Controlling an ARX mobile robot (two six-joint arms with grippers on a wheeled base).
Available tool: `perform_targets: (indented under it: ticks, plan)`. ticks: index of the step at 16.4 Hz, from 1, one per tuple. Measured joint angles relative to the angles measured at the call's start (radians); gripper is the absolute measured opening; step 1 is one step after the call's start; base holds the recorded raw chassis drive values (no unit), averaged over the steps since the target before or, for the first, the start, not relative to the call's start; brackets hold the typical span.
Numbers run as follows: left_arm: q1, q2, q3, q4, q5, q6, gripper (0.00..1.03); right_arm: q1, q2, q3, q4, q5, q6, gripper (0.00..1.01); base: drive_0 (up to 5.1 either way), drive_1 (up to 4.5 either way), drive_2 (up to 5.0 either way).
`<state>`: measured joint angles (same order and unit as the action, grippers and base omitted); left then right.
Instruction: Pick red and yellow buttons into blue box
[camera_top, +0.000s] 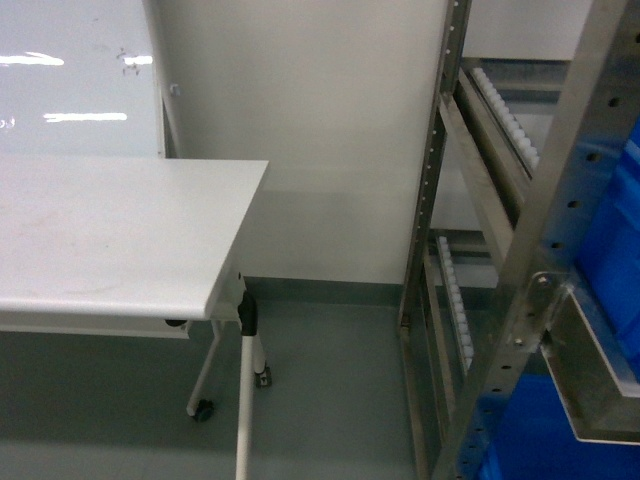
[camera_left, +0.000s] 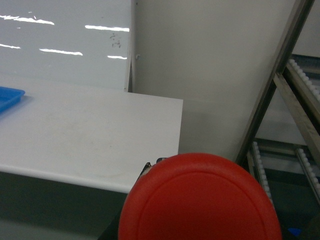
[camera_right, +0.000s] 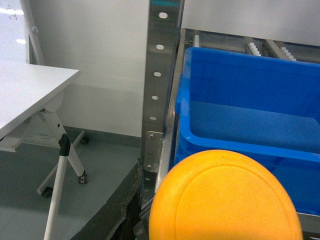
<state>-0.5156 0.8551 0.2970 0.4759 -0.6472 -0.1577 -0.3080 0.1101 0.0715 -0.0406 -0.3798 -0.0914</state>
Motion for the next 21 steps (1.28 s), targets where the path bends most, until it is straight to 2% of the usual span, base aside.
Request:
perform_targets:
  ticks: [21]
  plan:
    - [-0.001, 0.0, 0.0, -0.003, 0.0, 0.0, 0.24, 0.0, 0.0, 0.0, -0.002, 0.001, 0.0, 0.39, 4.9, -3.26, -1.5]
